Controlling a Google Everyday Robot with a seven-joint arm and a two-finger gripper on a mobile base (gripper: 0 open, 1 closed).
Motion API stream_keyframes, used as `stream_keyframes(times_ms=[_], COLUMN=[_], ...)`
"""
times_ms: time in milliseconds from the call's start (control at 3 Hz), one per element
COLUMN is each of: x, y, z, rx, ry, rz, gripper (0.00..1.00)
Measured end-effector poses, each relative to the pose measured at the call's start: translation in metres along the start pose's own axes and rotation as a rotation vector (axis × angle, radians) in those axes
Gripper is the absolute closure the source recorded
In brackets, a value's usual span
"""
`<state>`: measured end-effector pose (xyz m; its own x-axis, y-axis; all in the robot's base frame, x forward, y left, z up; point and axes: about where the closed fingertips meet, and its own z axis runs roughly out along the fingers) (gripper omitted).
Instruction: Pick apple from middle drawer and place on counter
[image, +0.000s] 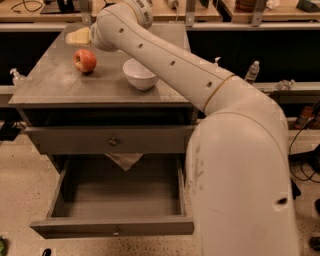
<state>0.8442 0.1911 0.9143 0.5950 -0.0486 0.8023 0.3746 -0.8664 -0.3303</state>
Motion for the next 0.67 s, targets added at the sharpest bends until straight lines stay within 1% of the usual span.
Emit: stream_keyframes(times_ms=[333,667], x=[0.02,0.02], y=[0.0082,0.0082], z=[-0.0224,-0.0224], rx=[-0.022,-0.022], ry=[0.049,0.049], rz=[0.107,0.107], gripper=[0.0,0.0])
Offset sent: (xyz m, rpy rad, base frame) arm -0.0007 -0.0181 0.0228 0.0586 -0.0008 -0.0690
